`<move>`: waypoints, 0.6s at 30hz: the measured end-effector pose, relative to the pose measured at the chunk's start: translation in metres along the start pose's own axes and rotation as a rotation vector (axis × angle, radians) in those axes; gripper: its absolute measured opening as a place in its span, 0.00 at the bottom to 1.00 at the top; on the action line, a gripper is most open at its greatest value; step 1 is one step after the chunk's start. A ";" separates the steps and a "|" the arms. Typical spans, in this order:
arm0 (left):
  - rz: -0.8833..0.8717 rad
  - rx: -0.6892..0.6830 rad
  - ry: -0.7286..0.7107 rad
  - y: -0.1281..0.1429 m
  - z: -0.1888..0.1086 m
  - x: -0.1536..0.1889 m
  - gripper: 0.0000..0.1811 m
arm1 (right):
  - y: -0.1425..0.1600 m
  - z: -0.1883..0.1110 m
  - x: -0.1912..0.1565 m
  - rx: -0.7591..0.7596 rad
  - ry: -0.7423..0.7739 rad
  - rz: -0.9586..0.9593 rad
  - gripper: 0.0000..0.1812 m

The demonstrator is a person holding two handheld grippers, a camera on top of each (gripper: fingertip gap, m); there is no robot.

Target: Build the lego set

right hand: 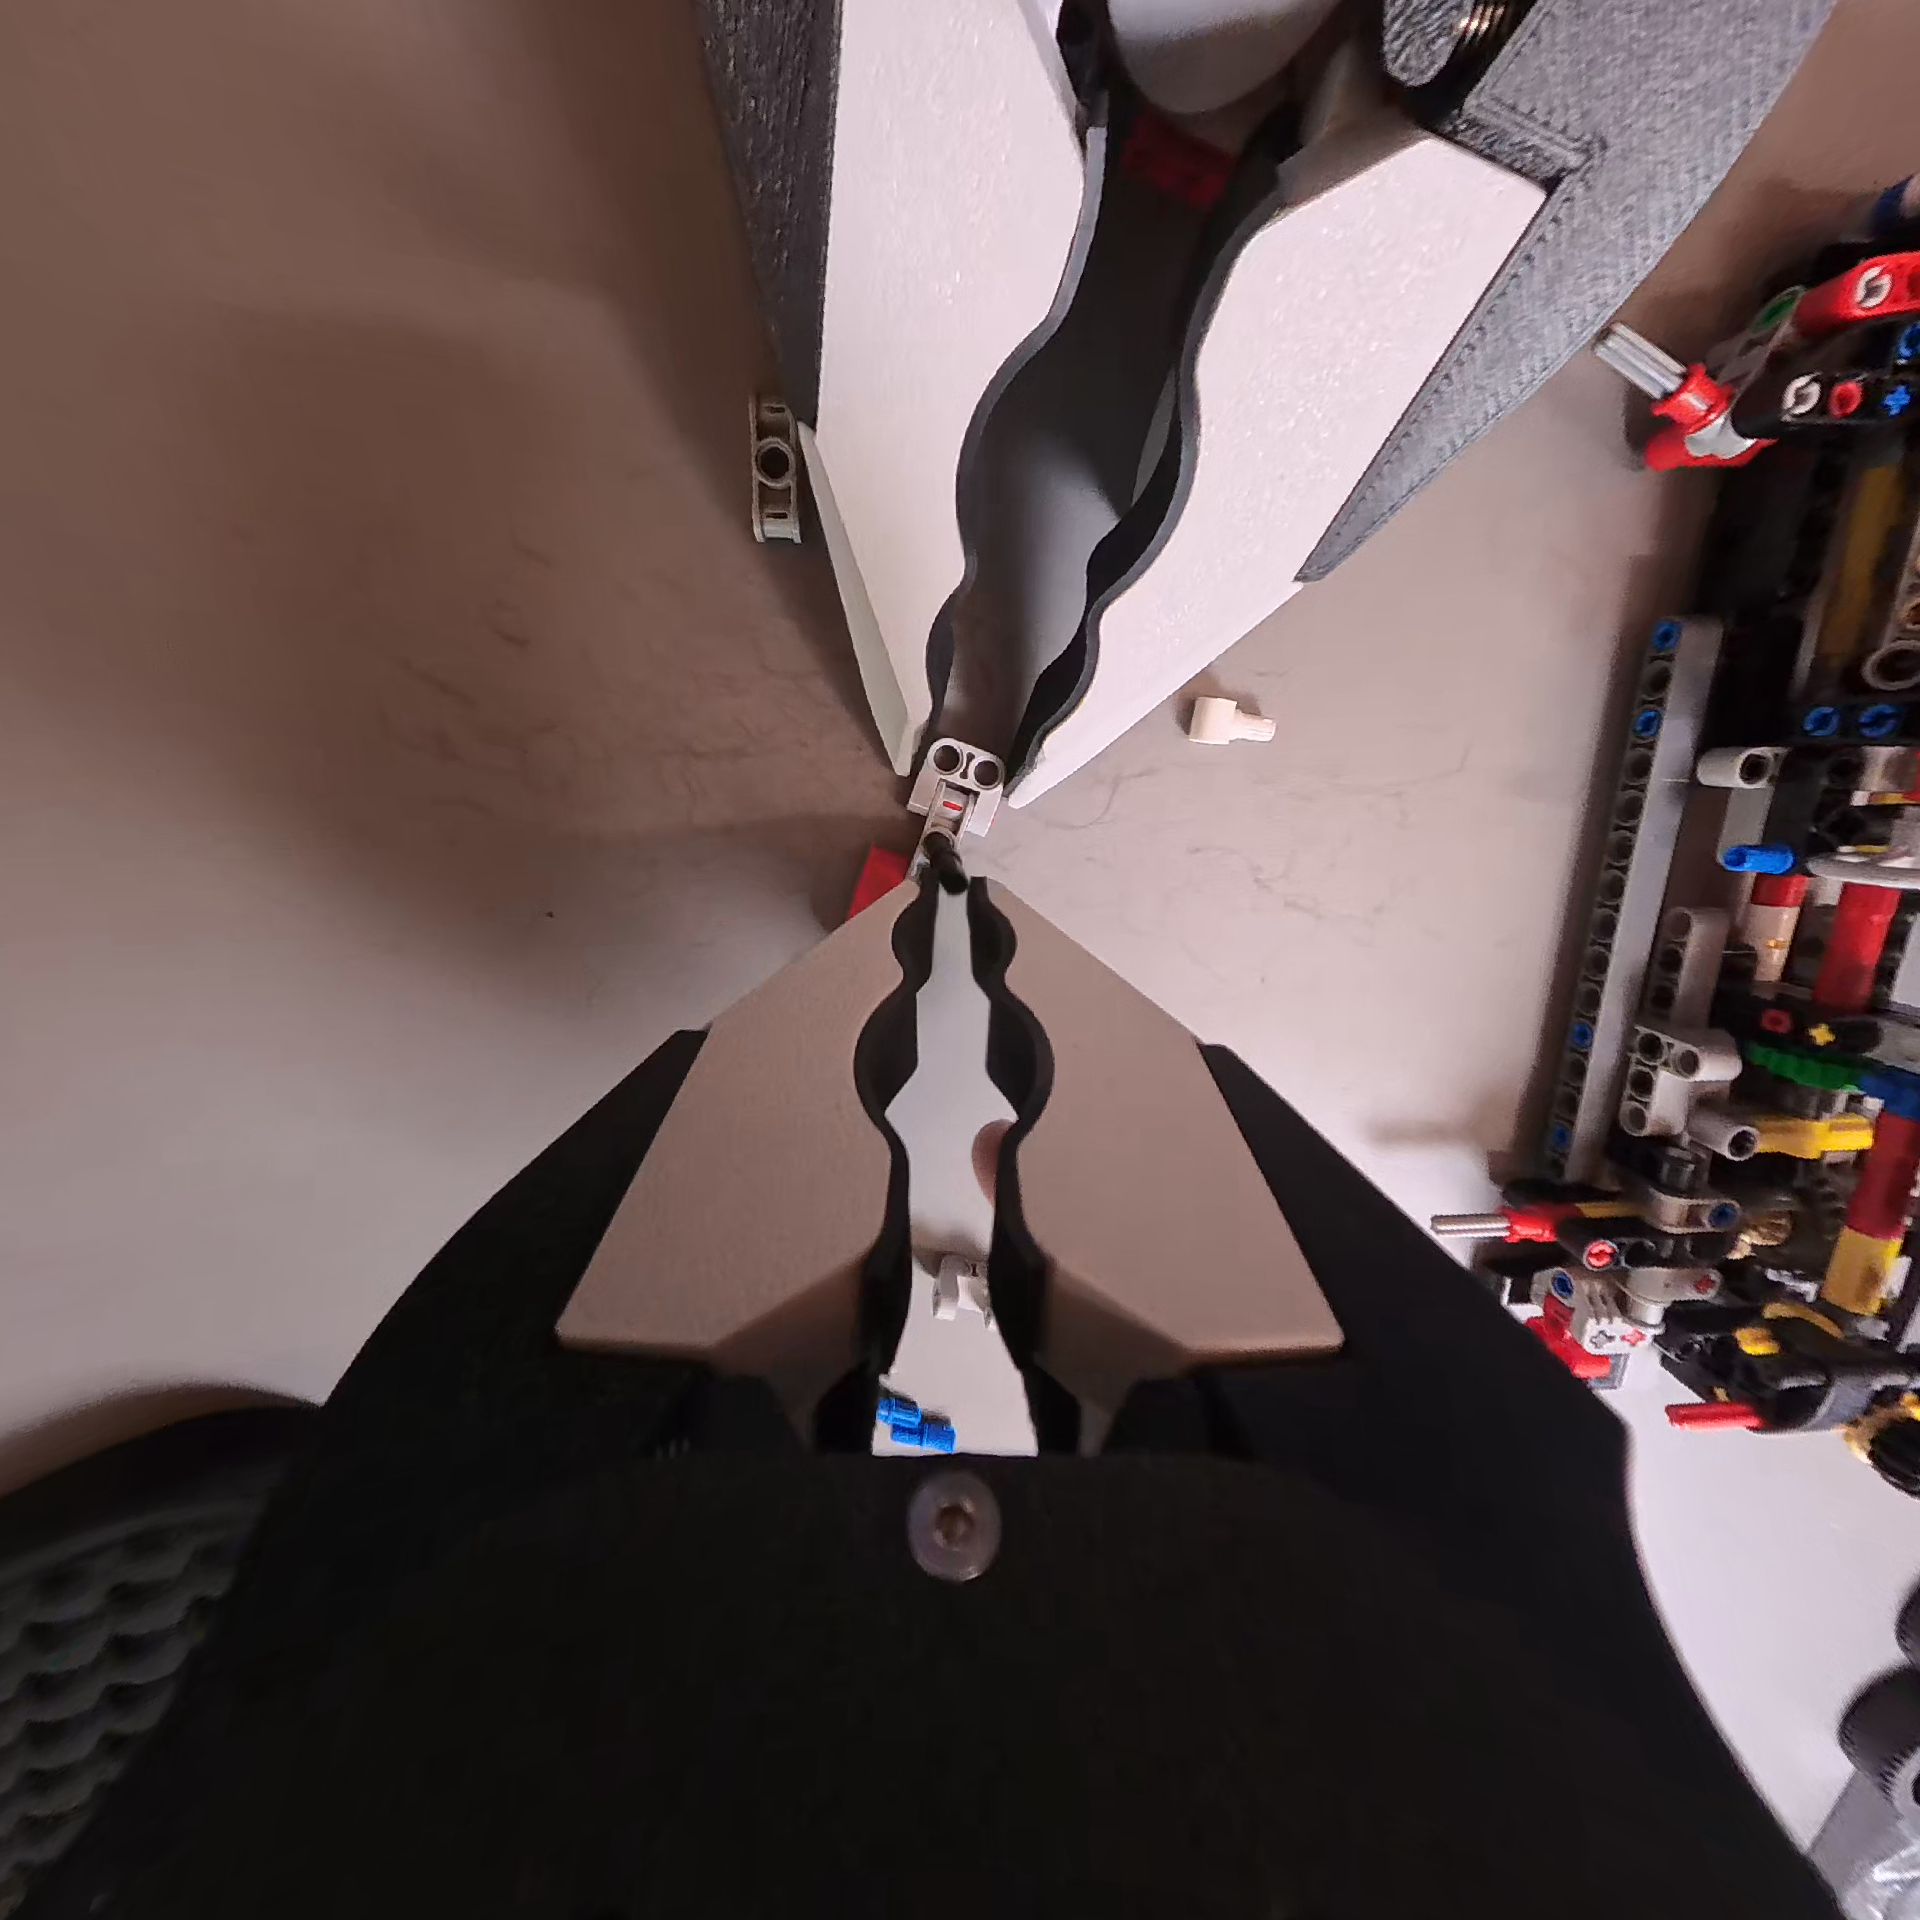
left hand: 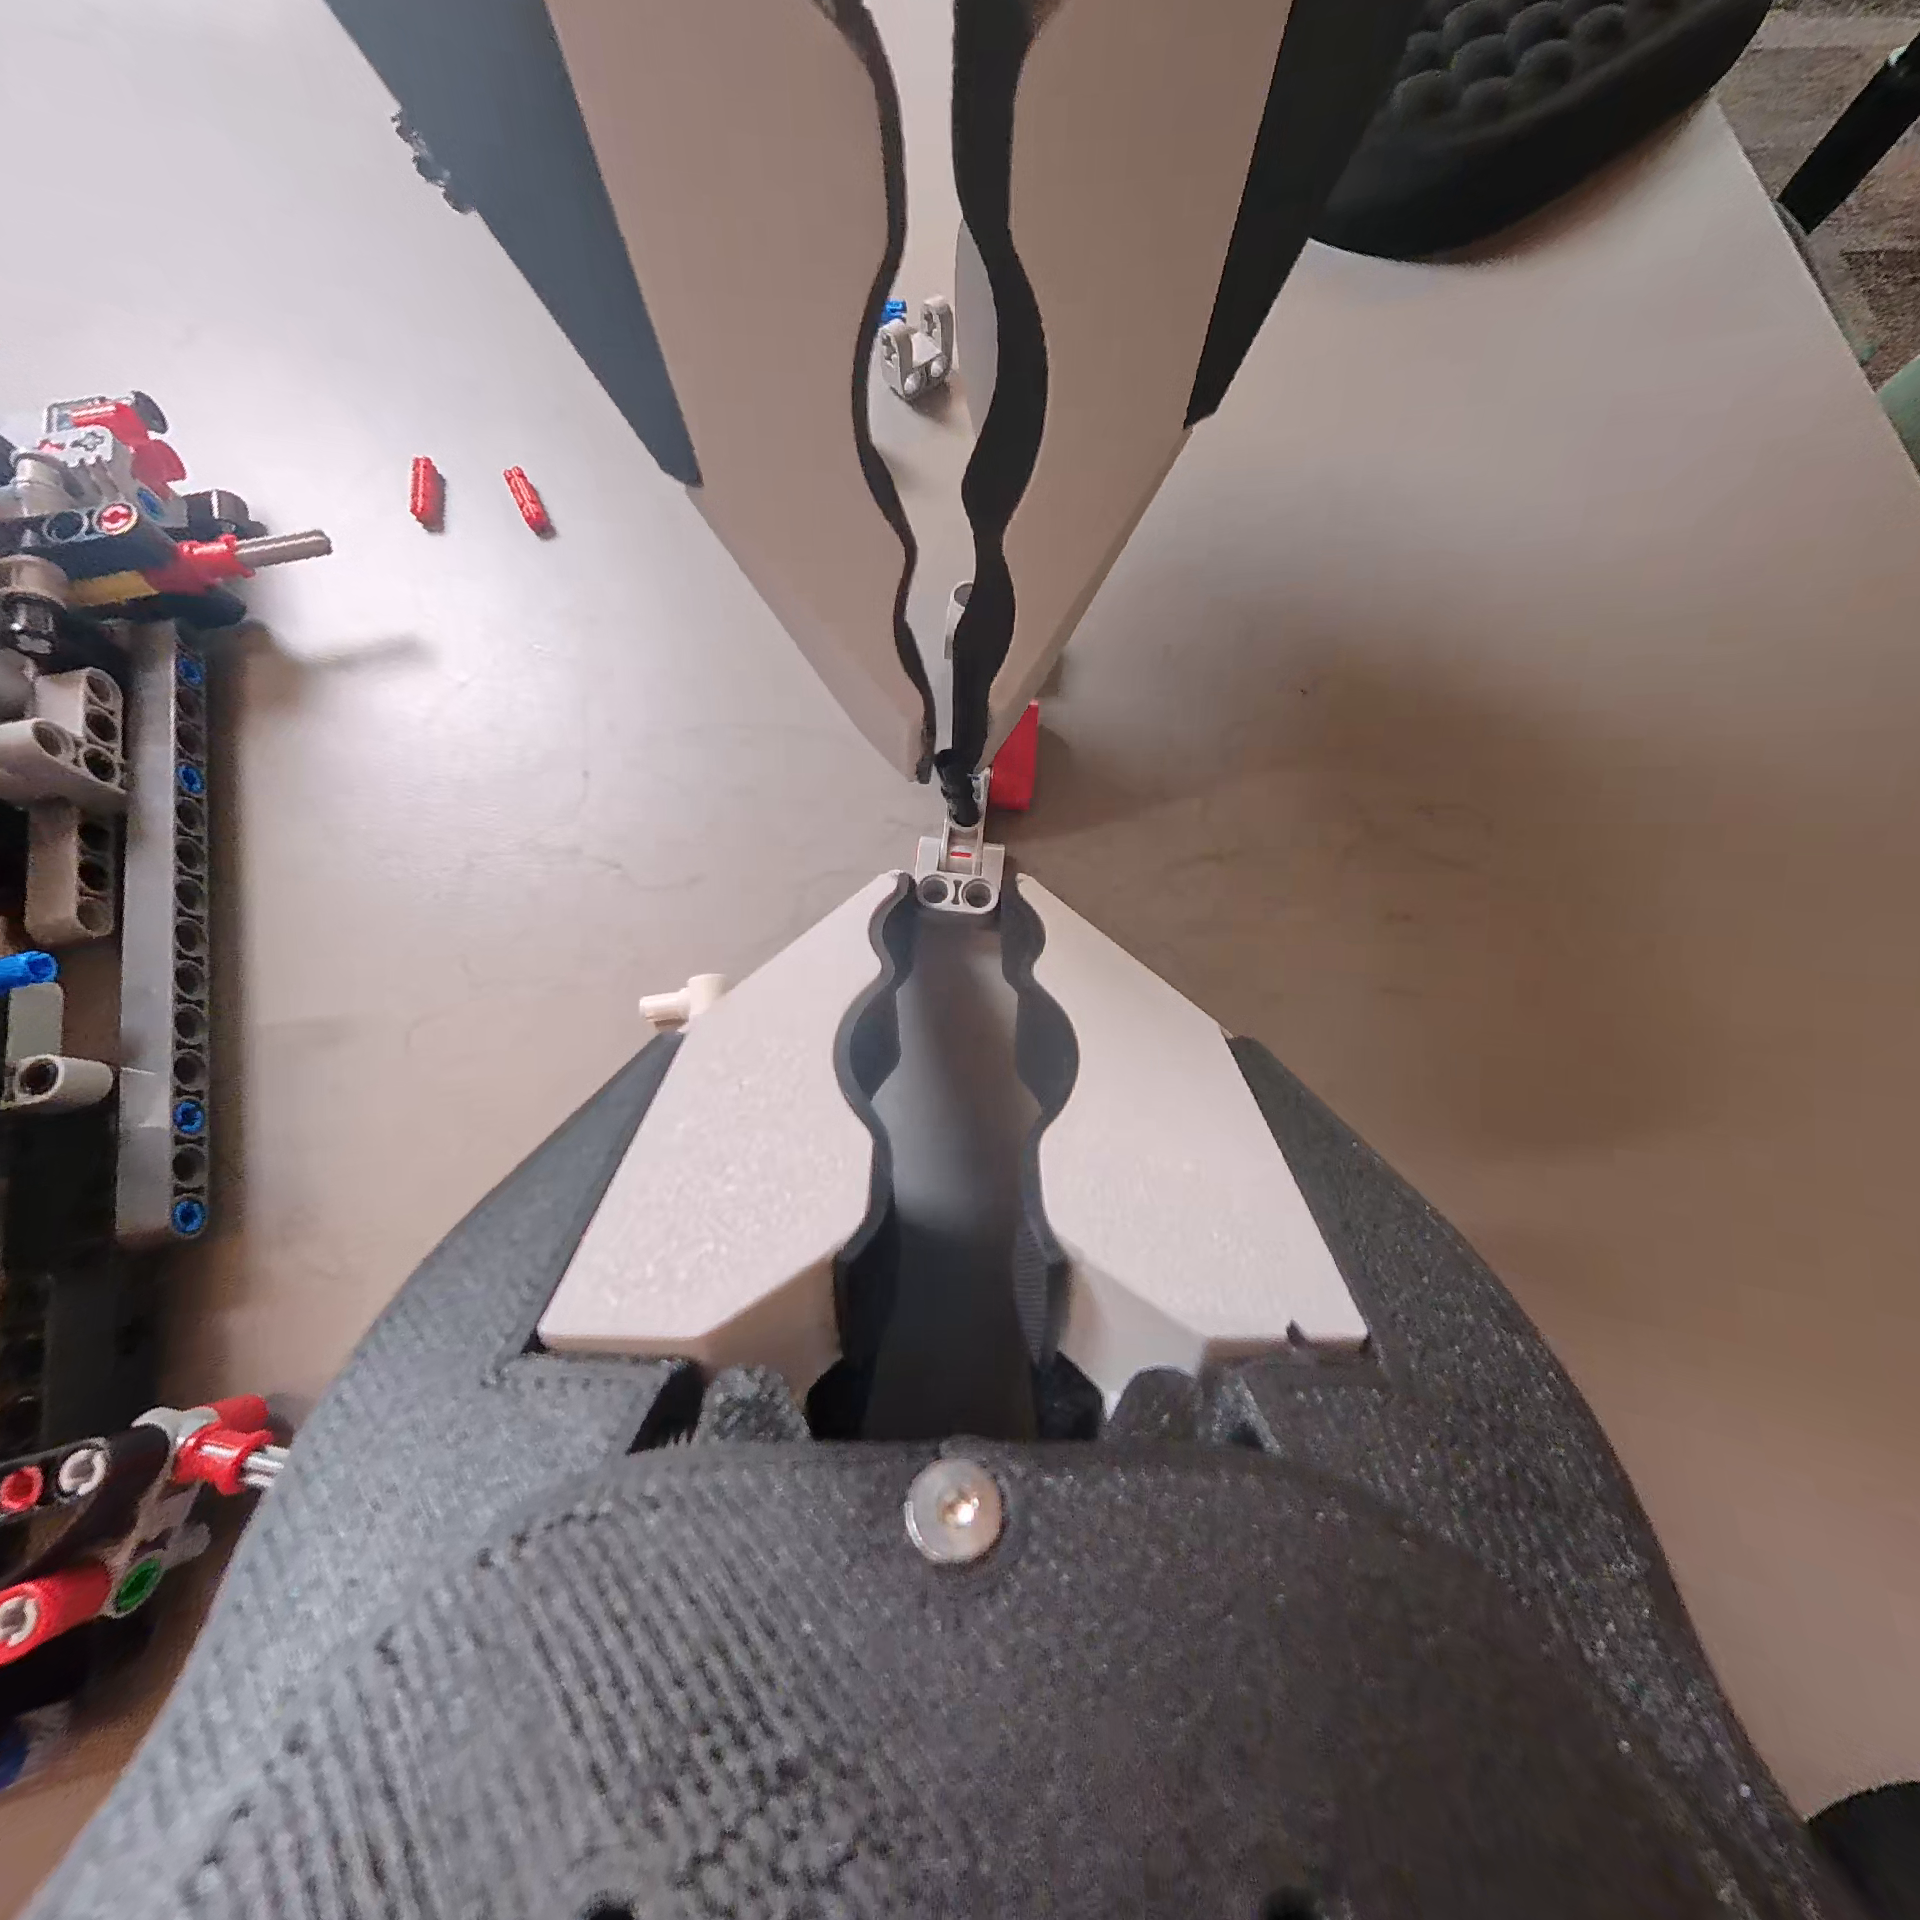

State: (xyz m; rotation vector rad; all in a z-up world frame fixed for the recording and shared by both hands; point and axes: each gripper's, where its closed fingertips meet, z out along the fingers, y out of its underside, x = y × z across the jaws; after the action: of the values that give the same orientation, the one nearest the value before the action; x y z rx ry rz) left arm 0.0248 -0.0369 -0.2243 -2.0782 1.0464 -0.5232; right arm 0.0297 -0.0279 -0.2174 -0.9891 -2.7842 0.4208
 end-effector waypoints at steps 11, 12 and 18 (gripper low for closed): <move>0.001 0.000 -0.002 0.000 0.000 0.000 0.08 | 0.000 0.000 -0.003 0.020 -0.019 0.025 0.02; 0.001 0.000 -0.002 0.000 0.000 0.000 0.08 | 0.000 0.000 -0.003 0.018 -0.020 0.027 0.02; -0.018 0.001 -0.009 0.000 0.000 -0.003 0.08 | 0.001 0.000 0.000 -0.095 0.022 -0.061 0.01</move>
State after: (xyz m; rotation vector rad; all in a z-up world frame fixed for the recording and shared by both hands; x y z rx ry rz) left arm 0.0232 -0.0348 -0.2241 -2.0892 1.0226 -0.5225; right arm 0.0302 -0.0271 -0.2172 -0.9188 -2.8298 0.2698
